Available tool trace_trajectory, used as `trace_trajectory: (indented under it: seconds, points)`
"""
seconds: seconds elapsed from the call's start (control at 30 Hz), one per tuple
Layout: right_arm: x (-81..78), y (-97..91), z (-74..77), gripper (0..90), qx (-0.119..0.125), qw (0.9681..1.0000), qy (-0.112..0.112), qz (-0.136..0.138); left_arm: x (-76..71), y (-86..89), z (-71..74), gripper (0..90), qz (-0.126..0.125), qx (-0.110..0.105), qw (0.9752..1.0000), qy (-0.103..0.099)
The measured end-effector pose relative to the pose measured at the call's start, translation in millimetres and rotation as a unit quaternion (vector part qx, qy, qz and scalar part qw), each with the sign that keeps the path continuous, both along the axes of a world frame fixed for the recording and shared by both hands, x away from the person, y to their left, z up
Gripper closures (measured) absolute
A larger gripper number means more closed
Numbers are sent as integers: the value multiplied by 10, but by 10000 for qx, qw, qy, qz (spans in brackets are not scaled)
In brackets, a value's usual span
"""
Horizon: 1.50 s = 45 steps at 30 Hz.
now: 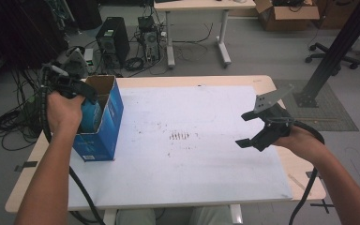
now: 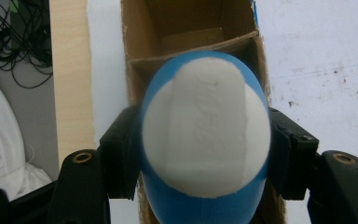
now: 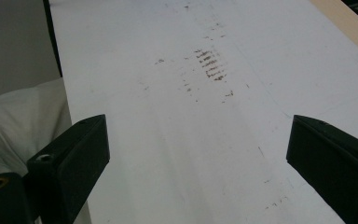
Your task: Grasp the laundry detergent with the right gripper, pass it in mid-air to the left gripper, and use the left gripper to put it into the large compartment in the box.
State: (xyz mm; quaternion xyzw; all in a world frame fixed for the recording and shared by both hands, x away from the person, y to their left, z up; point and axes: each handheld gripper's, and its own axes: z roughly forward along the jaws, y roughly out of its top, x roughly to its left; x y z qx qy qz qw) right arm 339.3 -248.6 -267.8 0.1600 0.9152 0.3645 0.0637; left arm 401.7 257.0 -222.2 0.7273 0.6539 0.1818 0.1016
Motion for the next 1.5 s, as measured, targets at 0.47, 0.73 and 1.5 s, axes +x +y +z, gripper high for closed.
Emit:
trace_trajectory:
  seconds: [0.47, 0.73, 1.5]
  points:
    - [9, 0, -41, 55, -24, 10000, 38, -29, 29, 39, -319, 380, -61, 3, 9999, 153]
    - [11, 0, -47, 55, -27, 10000, 50, -51, 52, 50, -460, 380, -109, -38, 9996, 275]
    - [15, 42, -108, 56, -64, 9999, 114, -34, 90, 113, -536, 335, -226, -203, 9989, 365]
